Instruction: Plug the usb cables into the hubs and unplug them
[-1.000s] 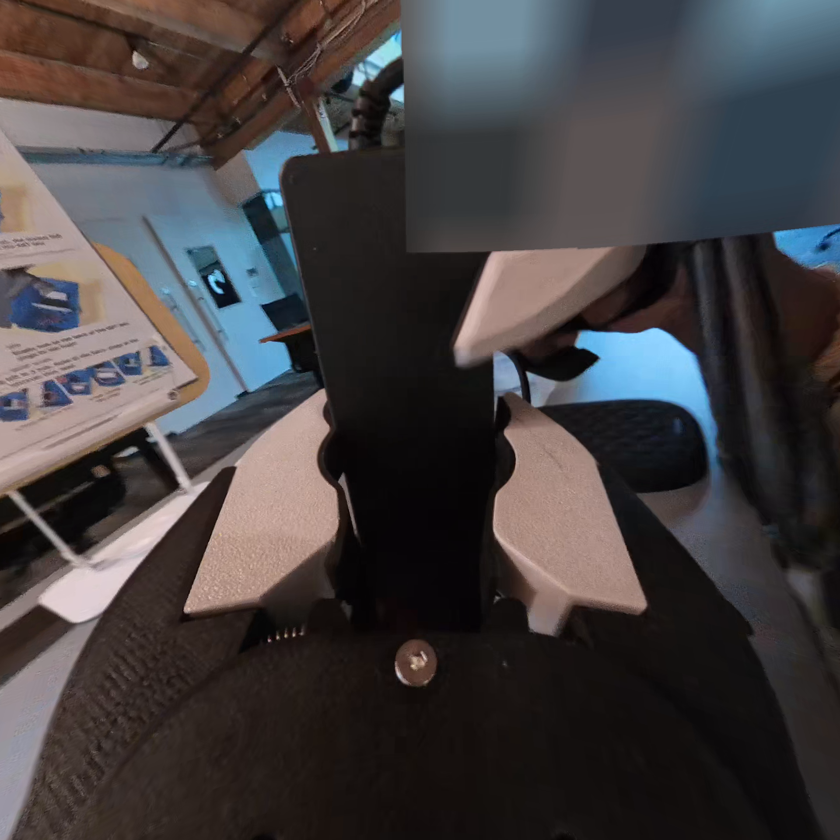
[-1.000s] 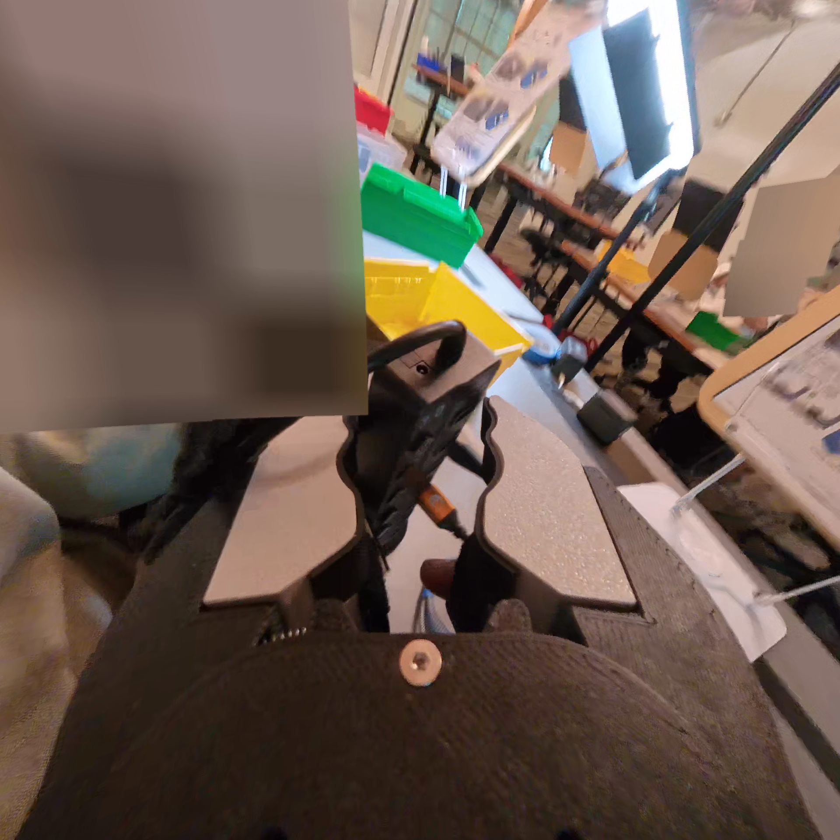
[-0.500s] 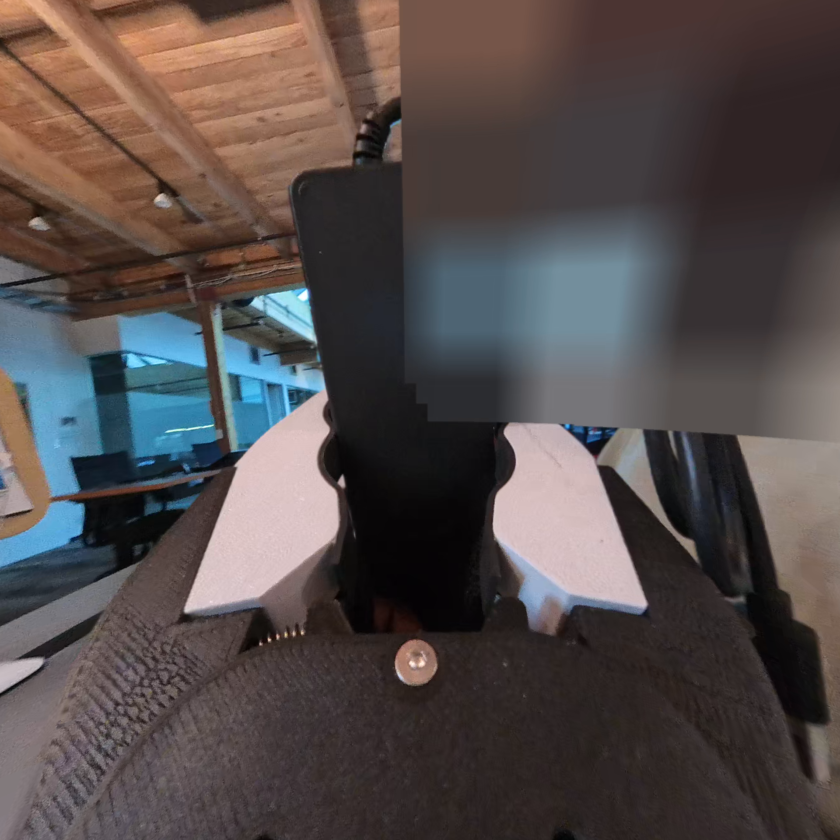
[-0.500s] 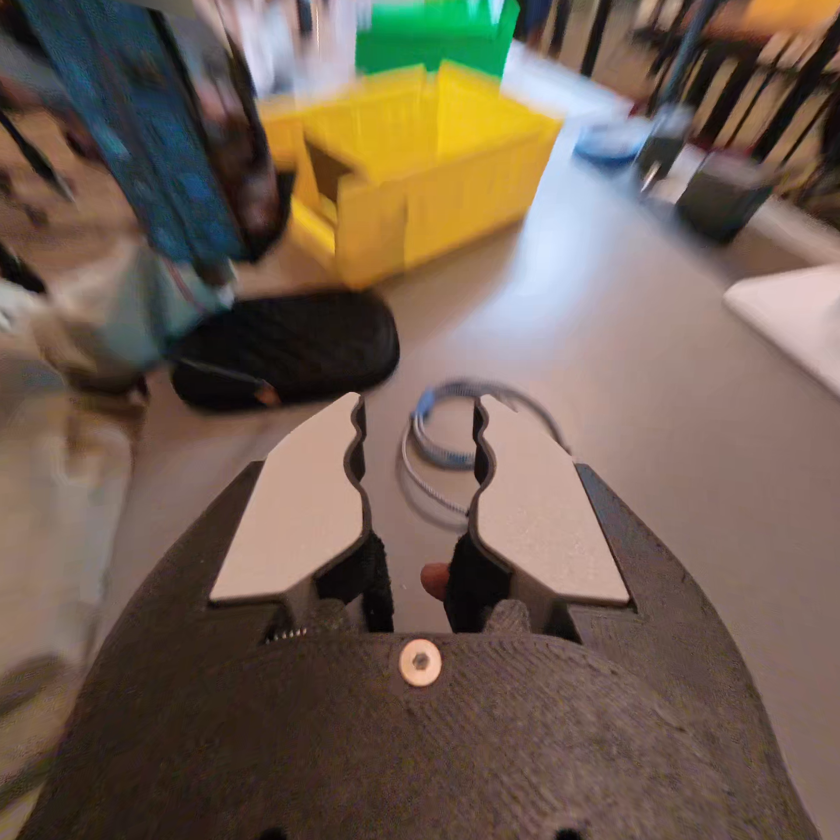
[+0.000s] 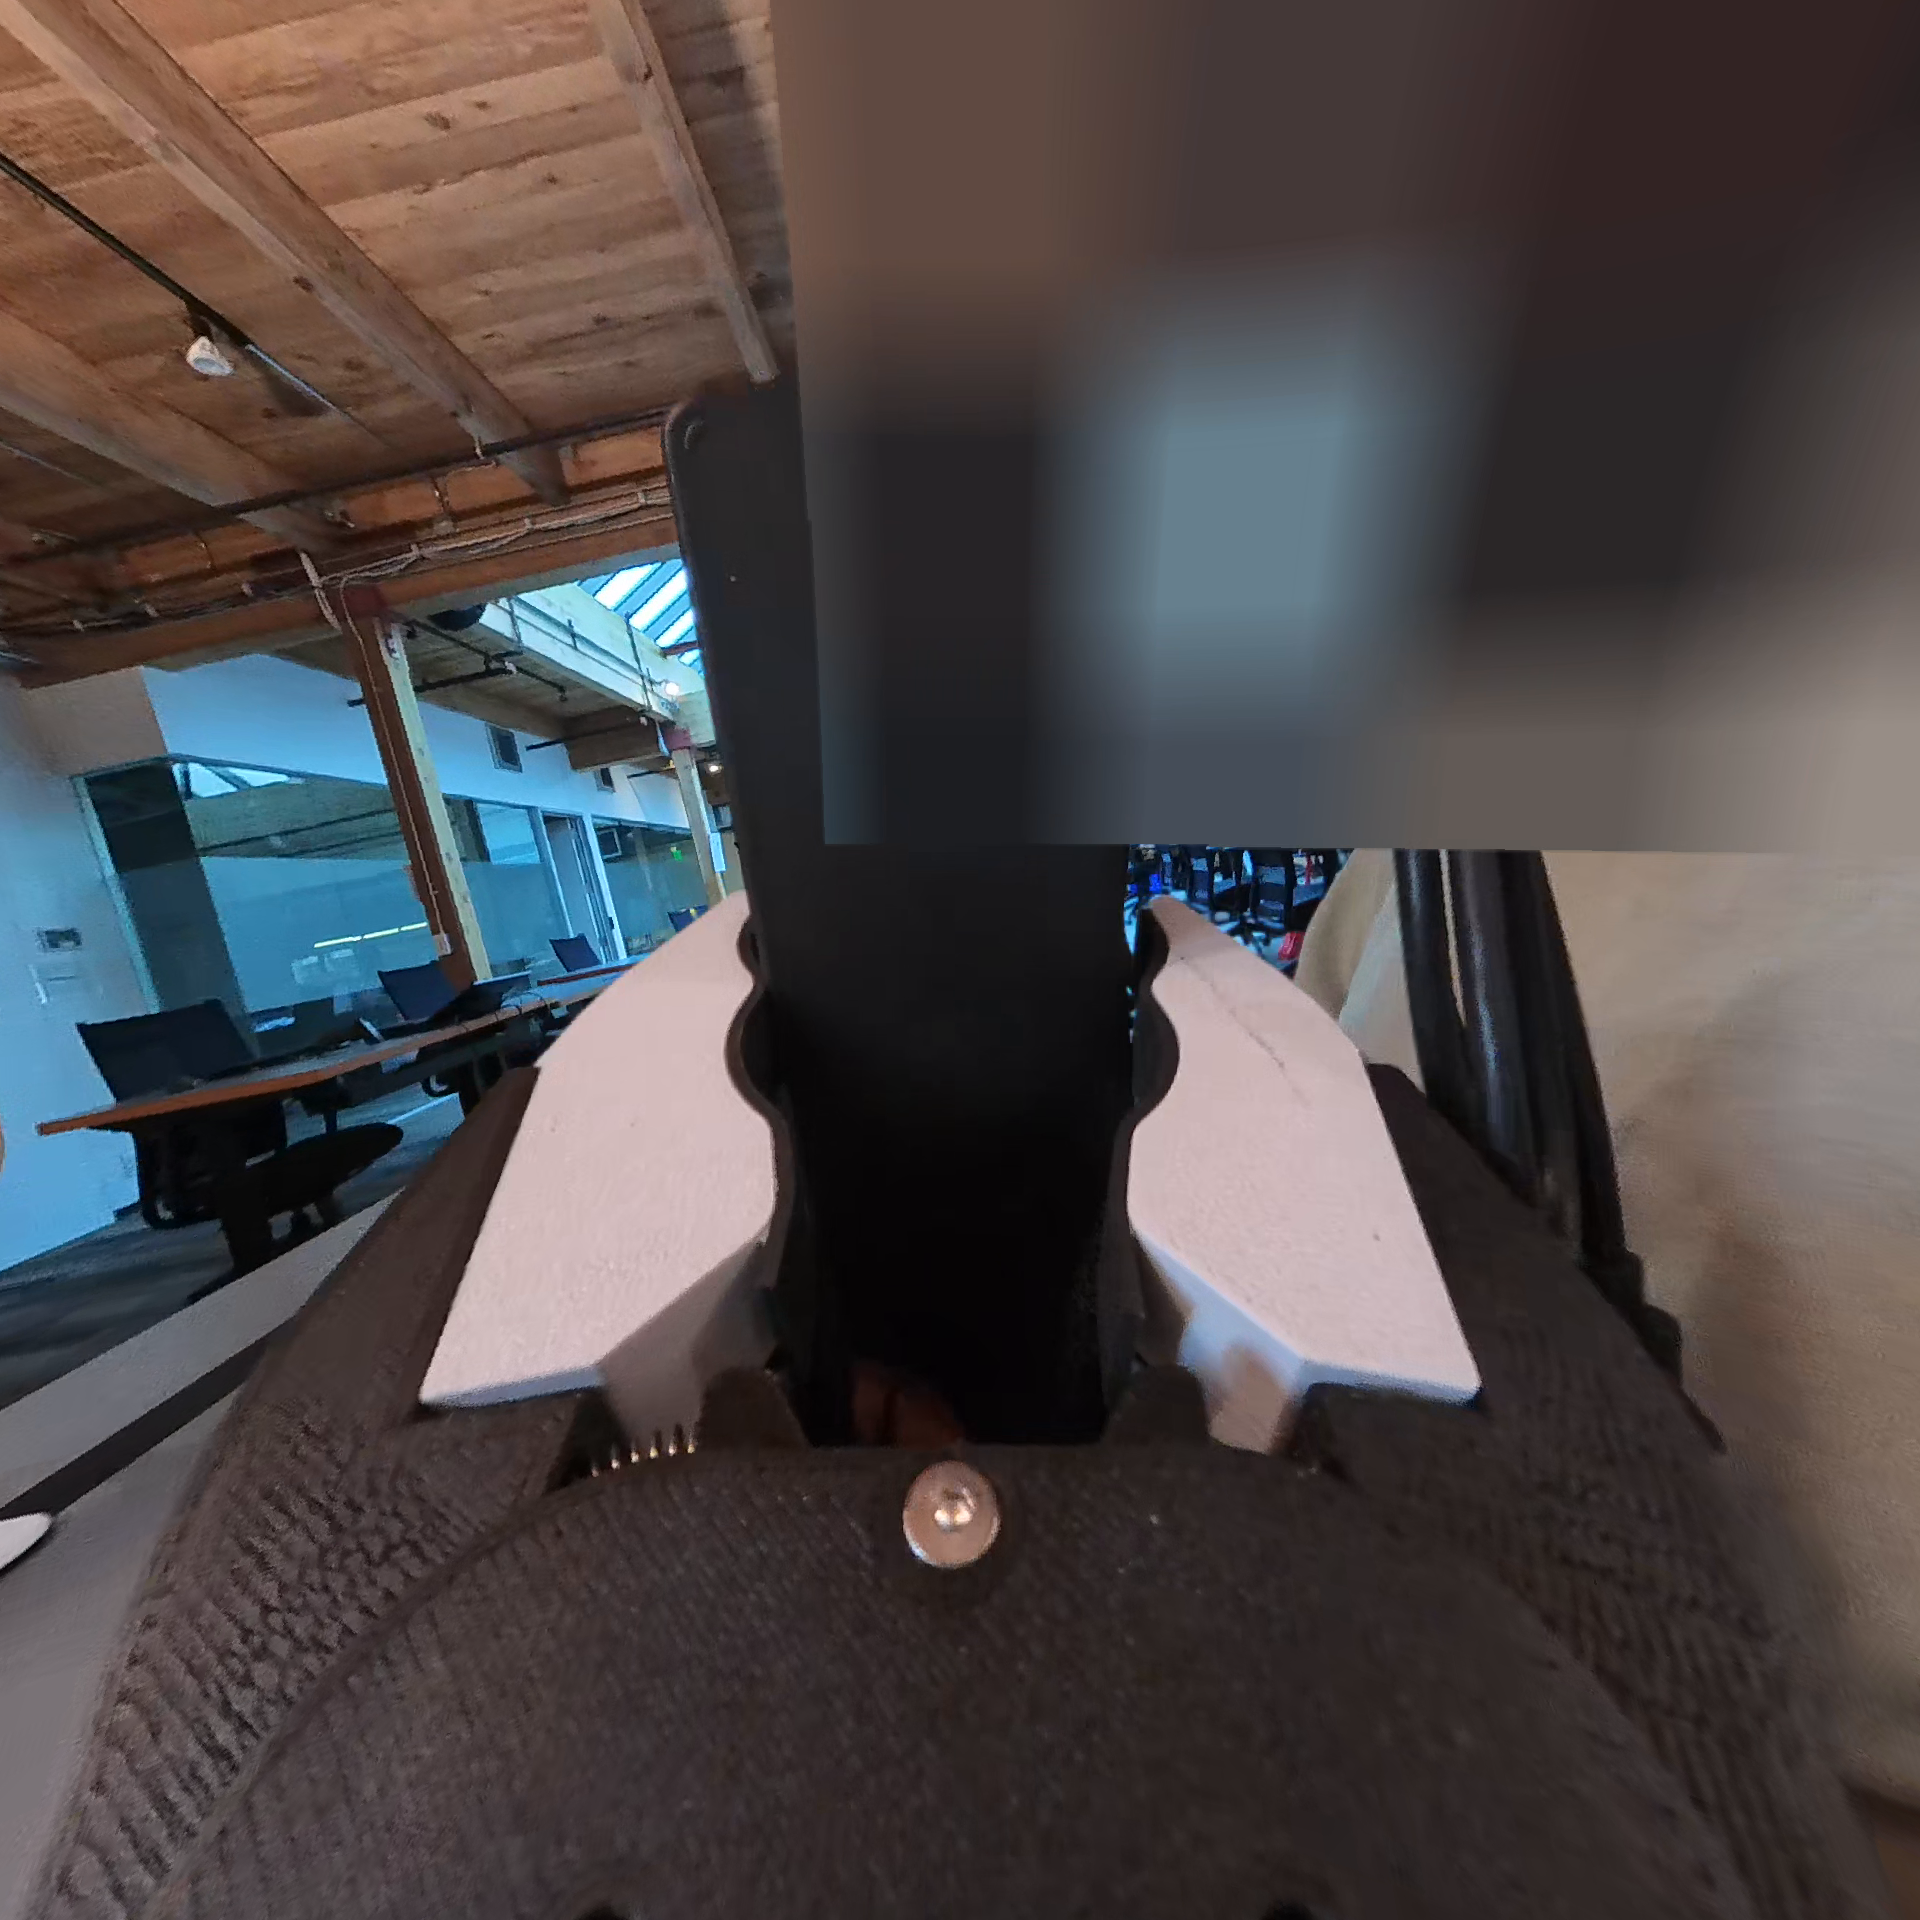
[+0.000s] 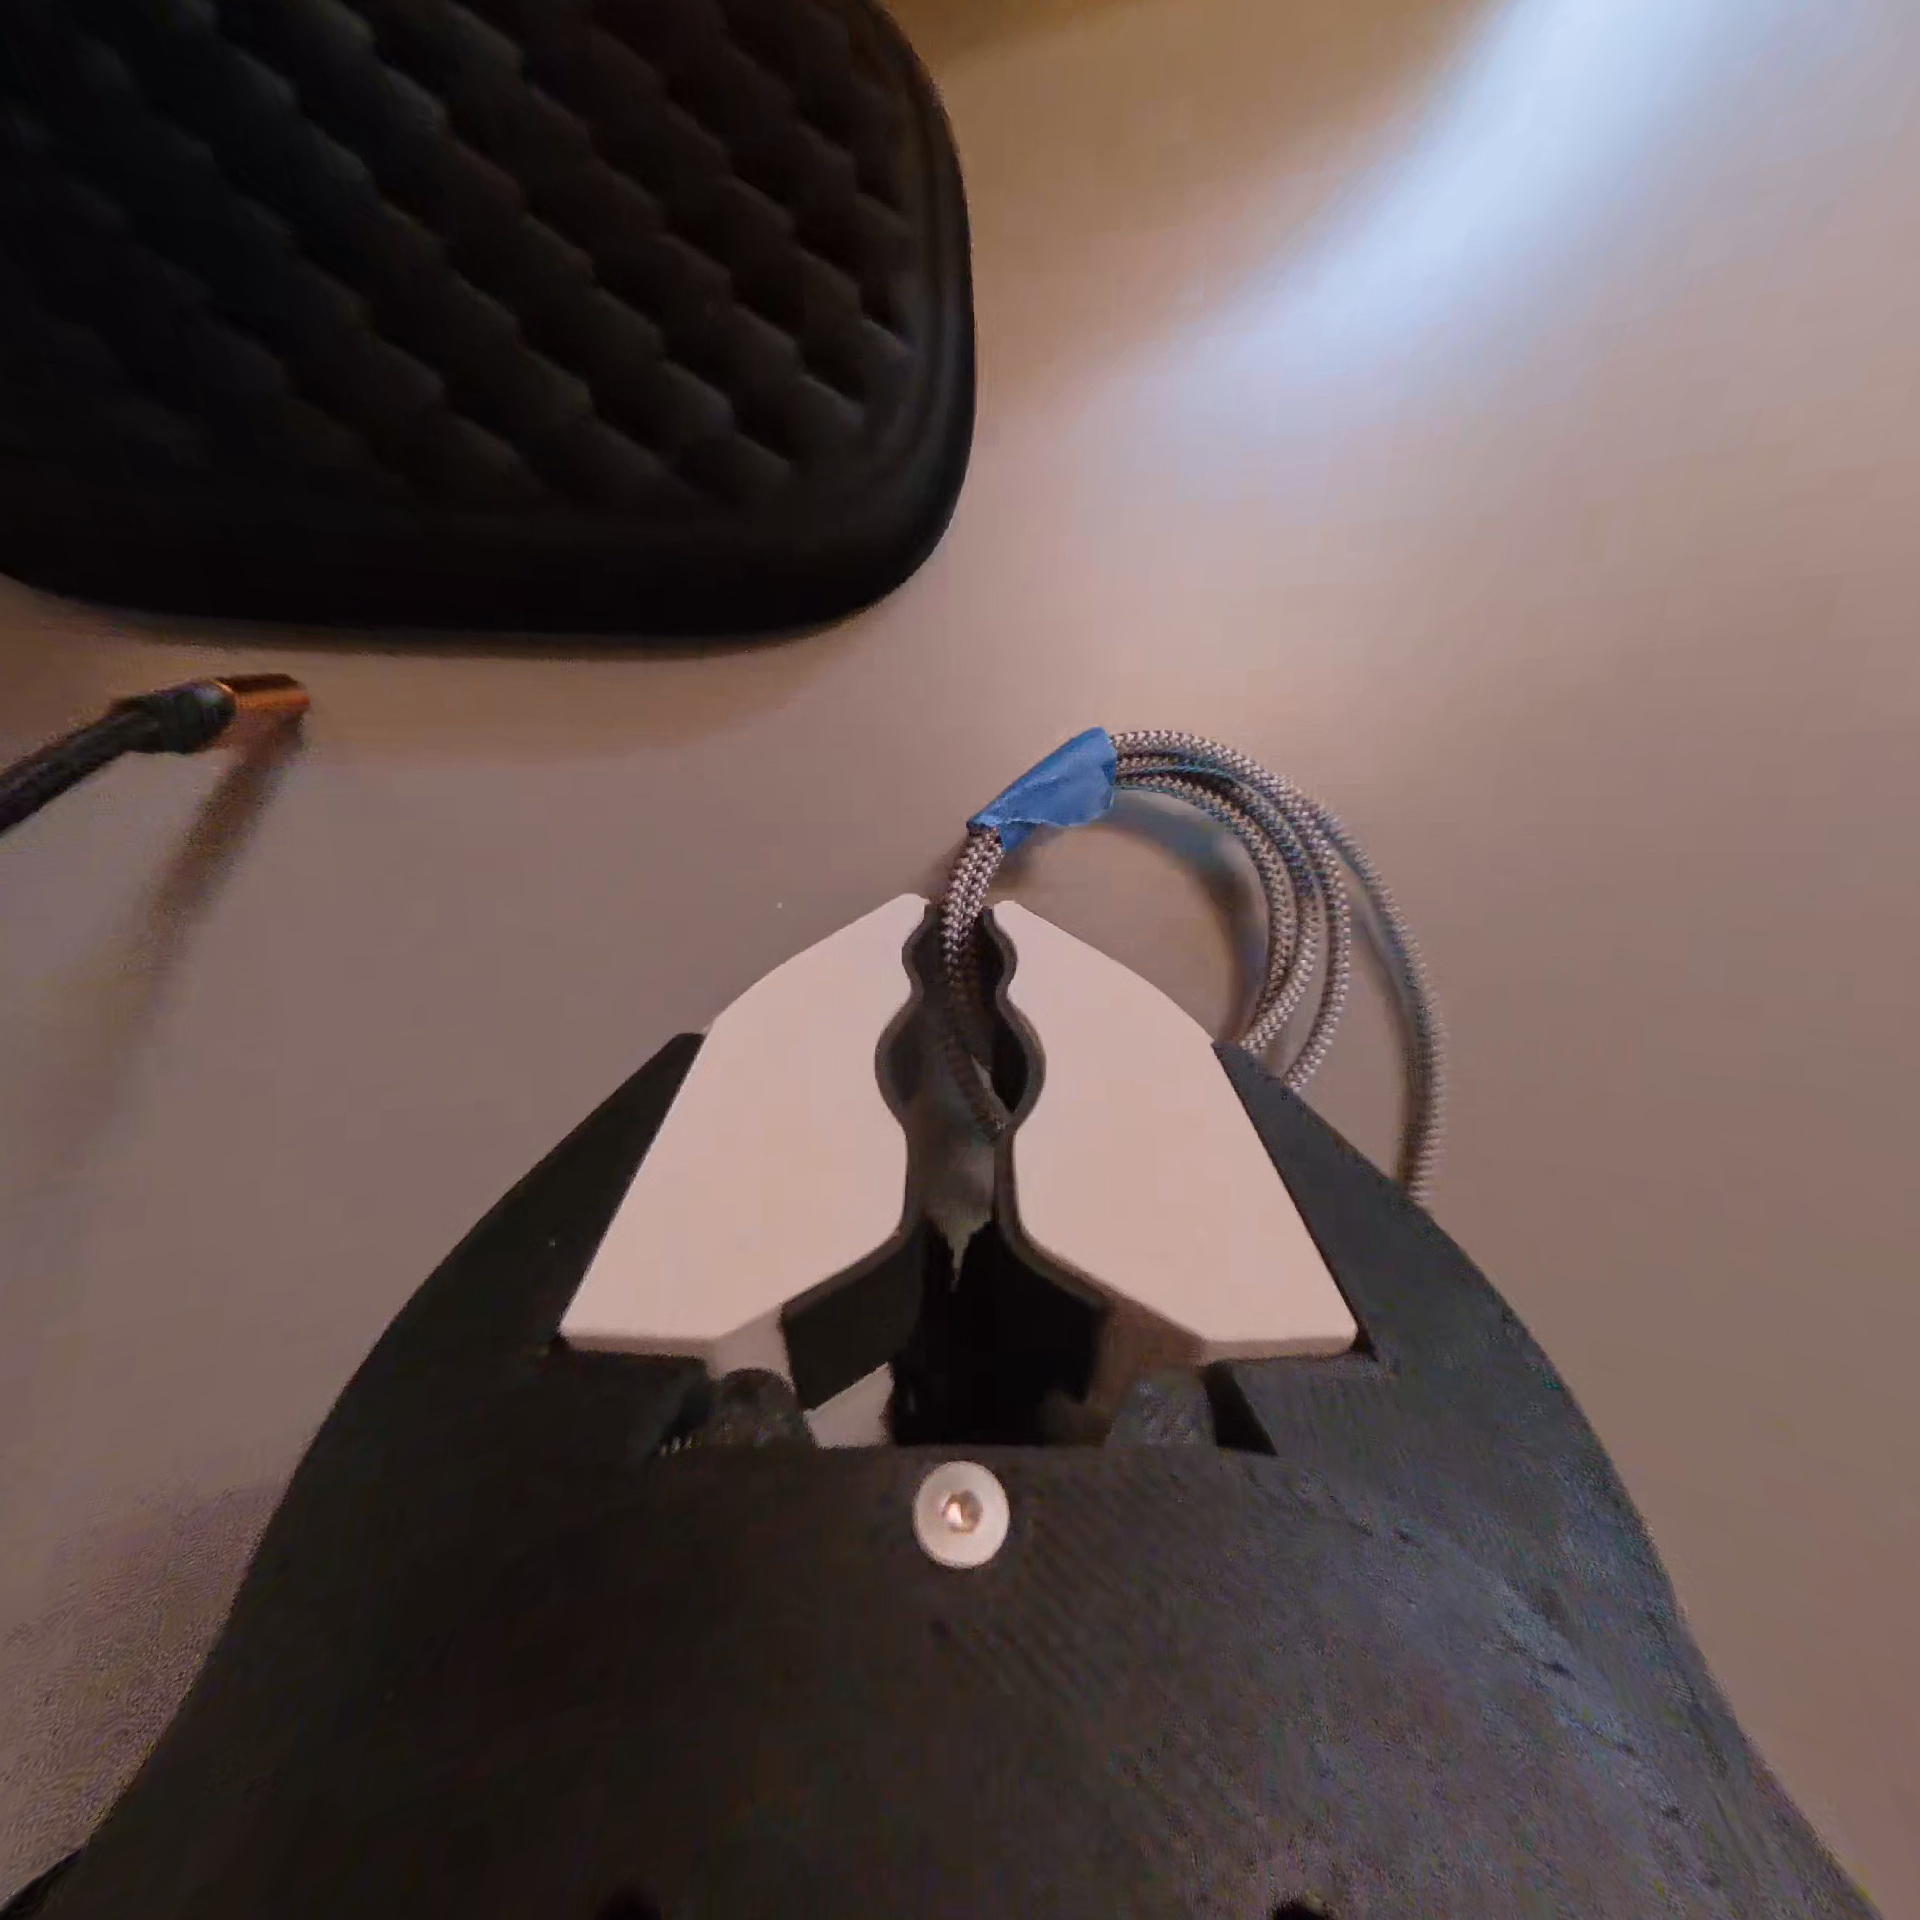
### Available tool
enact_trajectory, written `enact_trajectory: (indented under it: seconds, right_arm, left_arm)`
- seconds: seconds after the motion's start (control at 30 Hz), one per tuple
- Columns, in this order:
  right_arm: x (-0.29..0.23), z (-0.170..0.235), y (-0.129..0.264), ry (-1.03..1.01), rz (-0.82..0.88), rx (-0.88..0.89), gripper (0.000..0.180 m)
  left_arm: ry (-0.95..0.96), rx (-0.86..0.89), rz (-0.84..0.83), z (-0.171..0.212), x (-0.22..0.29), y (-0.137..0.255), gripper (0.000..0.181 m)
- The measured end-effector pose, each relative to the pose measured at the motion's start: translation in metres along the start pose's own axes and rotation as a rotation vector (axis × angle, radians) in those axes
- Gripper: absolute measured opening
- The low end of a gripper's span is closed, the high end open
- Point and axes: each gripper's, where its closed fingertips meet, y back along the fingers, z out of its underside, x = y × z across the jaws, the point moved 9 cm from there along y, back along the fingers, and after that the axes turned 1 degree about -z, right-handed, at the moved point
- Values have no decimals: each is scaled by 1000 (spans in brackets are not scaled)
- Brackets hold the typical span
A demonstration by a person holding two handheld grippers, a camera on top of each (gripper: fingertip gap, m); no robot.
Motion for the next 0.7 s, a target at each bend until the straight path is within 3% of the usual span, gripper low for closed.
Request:
enact_trajectory:
  seconds: [0.13,0.23,0.33,0.5,0.6,0.7]
  right_arm:
    - [-3,-12,60,-26,181,362,6]
    - [-9,-10,128,-9,348,641,6]
    - [-22,3,200,3,568,794,6]
    - [-36,55,267,-57,946,792,6]
    - [-26,101,266,-129,1067,690,6]
    - [-14,142,243,-186,1122,465,6]
  left_arm:
    - [-7,12,-15,0,-1,1,66]
    - [13,40,-45,-1,-5,3,66]
    - [17,62,-64,-2,-7,3,66]
    - [7,75,-90,-1,-8,2,66]
    - [3,53,-100,1,-8,0,66]
    - [8,48,-95,3,-8,-1,66]
